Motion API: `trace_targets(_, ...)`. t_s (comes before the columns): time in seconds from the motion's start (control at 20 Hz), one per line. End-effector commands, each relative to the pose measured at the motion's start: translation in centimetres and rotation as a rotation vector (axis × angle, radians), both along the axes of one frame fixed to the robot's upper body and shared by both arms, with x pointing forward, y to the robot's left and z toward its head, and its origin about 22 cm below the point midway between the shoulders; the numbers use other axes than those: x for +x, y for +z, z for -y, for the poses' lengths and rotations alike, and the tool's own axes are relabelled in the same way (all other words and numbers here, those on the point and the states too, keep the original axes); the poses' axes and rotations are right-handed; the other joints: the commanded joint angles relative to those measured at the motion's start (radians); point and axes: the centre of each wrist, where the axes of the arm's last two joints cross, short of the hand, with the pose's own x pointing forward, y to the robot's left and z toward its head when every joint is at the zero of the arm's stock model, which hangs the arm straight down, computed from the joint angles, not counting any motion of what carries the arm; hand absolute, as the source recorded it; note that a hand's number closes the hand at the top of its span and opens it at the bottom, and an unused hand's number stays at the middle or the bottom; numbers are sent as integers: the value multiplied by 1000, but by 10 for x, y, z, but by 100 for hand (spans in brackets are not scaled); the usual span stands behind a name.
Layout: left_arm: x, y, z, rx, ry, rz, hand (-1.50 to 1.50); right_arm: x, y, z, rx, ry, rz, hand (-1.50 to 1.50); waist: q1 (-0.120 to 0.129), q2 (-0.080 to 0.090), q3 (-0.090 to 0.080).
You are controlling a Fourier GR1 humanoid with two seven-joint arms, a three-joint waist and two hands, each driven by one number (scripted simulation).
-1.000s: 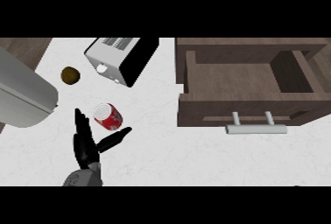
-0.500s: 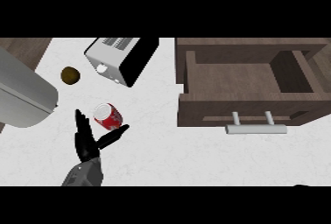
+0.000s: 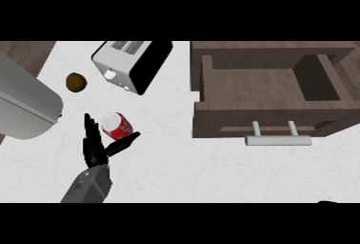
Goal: Pick up the can, place it into the drawer and close the drawer
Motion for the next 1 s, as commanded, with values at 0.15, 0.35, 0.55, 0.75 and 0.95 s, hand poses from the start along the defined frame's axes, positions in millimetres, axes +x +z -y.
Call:
trace_targets(0.15, 31, 16, 16, -24, -111, 18, -150, 1, 5, 6, 9, -15, 19, -150, -4, 0, 0)
trace_targets(0.35, 36, 17, -11, -81, -139, 62, 150, 3, -3, 7, 10, -1, 15, -150, -8, 3, 0)
trace_targets(0.55, 15, -3, -8, -96, -177, 115, 150, -5, 4, 7, -5, 0, 24, -150, -9, 3, -1)
trace_targets(0.75, 53, 26, 5, -76, -200, 140, 150, -4, -4, 3, -19, -14, 40, -150, -18, 6, -1)
trace_targets(0.95, 42, 17, 11, -81, -431, 129, 150, 5, 10, -4, -16, -8, 38, -150, -9, 5, -1)
